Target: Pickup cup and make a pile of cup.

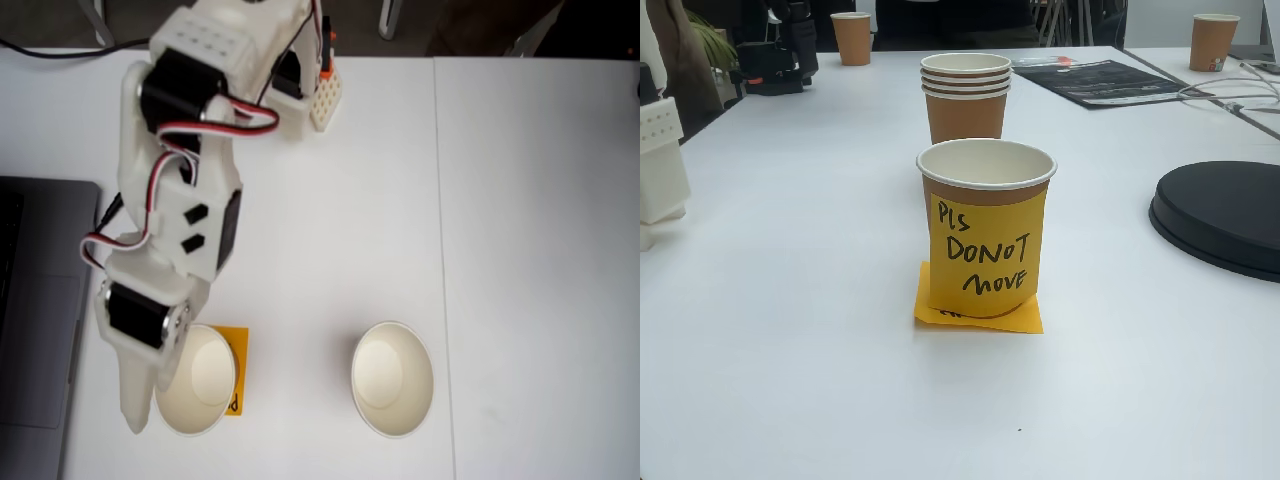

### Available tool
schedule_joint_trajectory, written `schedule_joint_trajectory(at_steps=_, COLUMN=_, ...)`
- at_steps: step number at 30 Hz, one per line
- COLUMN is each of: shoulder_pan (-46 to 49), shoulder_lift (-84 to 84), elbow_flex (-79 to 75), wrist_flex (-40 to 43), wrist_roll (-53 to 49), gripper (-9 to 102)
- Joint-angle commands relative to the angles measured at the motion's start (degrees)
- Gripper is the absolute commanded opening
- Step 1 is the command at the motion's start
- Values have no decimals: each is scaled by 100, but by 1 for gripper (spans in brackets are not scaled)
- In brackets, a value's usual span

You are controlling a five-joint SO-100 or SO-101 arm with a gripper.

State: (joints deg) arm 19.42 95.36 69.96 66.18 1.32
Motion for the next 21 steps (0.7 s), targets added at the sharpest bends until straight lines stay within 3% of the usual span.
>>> schedule_joint_trajectory(at_steps=1, shoulder_pan=88, shoulder_lift=97, elbow_flex=-431, wrist_flex=53, wrist_roll=-18, gripper=24)
schedule_joint_trajectory(at_steps=11, shoulder_pan=44, shoulder_lift=70, elbow_flex=-519, wrist_flex=1345, wrist_roll=-18, gripper=28)
schedule_joint_trajectory(at_steps=21, shoulder_pan=18, shoulder_lift=-229, elbow_flex=-422, wrist_flex=1573, wrist_roll=-26, gripper=28)
